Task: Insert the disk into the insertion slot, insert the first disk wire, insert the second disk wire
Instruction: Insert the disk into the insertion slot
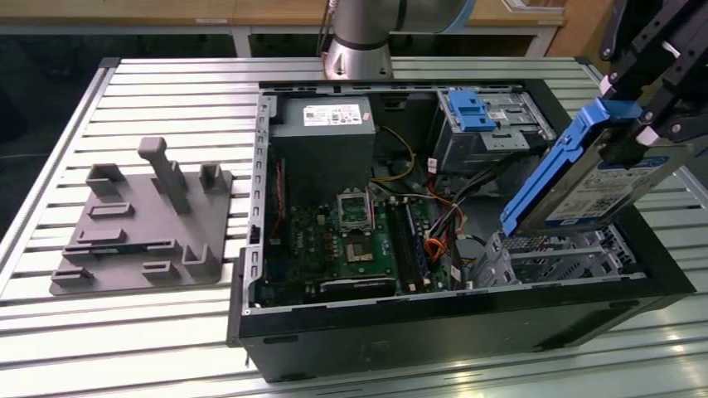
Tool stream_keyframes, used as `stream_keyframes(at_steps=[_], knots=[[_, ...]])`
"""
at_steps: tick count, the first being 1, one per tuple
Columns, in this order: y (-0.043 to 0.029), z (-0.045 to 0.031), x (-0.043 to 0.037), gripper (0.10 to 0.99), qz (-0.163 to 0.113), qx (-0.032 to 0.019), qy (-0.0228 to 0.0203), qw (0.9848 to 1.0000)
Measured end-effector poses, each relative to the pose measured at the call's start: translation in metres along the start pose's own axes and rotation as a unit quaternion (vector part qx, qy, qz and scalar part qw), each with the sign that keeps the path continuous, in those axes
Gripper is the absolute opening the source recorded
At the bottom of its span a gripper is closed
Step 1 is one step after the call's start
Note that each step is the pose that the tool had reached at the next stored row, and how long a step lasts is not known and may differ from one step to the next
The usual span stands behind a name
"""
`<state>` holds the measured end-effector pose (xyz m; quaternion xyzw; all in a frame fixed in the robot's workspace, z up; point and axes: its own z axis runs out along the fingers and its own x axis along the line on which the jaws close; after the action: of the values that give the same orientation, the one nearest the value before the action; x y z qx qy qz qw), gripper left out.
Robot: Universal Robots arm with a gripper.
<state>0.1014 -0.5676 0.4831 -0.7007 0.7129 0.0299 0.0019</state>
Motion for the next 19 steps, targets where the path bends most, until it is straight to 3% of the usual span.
stream_keyframes(at_steps=[2, 15, 19], knots=[[0.0, 0.0, 0.0, 0.361, 0.0, 0.0, -0.0047, 1.0], [-0.0004, 0.0, 0.0, 0.361, 0.0, 0.0015, -0.0055, 1.0], [-0.004, 0.0, -0.0001, 0.361, 0.0, 0.0019, -0.0055, 1.0]])
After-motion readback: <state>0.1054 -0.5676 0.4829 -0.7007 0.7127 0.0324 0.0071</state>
